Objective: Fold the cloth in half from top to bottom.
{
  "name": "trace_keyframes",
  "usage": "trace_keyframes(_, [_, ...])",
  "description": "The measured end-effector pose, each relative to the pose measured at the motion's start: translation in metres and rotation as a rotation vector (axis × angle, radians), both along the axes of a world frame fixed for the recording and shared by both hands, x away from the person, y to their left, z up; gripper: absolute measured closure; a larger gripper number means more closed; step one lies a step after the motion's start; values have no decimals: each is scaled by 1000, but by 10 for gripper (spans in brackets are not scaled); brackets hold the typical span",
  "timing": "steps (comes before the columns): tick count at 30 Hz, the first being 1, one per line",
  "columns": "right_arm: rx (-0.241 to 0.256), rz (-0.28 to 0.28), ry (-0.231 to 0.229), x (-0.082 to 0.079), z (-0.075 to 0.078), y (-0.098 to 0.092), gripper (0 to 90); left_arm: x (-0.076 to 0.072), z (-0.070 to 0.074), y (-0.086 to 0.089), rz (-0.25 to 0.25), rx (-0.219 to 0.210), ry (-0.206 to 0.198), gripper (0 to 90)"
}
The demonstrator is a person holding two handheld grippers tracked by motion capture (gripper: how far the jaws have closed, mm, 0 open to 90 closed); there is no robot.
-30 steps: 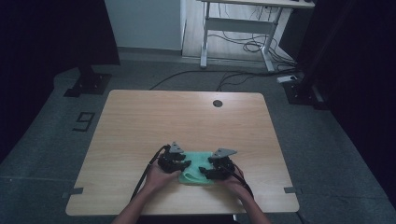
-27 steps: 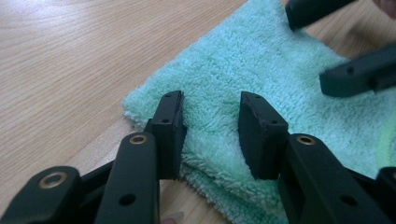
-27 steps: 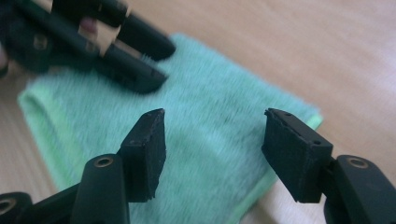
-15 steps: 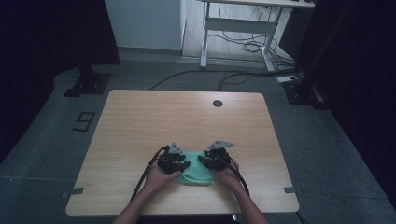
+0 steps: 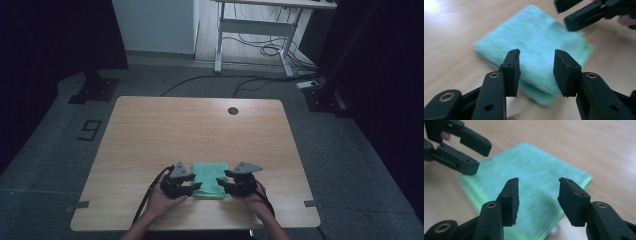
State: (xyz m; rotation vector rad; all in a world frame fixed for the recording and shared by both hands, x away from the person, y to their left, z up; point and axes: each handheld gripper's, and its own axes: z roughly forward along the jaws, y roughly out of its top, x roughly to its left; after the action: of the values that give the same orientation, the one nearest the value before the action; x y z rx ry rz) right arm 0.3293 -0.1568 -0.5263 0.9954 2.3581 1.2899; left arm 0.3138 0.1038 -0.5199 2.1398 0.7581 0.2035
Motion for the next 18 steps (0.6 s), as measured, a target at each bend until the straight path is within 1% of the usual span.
trace_keyframes(2, [-4, 31, 14, -9, -4, 1, 491, -6, -3, -3, -17, 21, 1, 566])
trace_keyframes(3, [-18, 41, 17, -13, -6, 2, 486, -7, -6, -4, -24, 40, 7, 565])
trace_keyframes(4, [-34, 51, 25, -17, -9, 4, 482, -8, -9, -6, -22, 62, 8, 566])
trace_keyframes(5, [-47, 61, 29, -19, -12, 5, 481, -8, -12, -6, -19, 75, 6, 567])
trace_keyframes(6, [-55, 64, 30, -20, -14, 6, 480, -7, -16, -7, -19, 83, 17, 568])
trace_keyframes(8, [-74, 57, 43, -20, -21, 7, 474, -3, -19, -7, -12, 75, 24, 572])
trace_keyframes(10, [-63, 50, 47, -17, -23, 6, 474, 1, -20, -7, -7, 65, 35, 578])
trace_keyframes(13, [-70, 39, 45, -9, -23, 6, 475, 11, -21, -8, 9, 59, 37, 584])
trace_keyframes(15, [-63, 24, 52, -1, -24, 6, 479, 20, -22, -8, 21, 52, 37, 591])
trace_keyframes(18, [-62, -7, 47, 11, -24, 7, 480, 37, -22, -10, 45, 46, 44, 594])
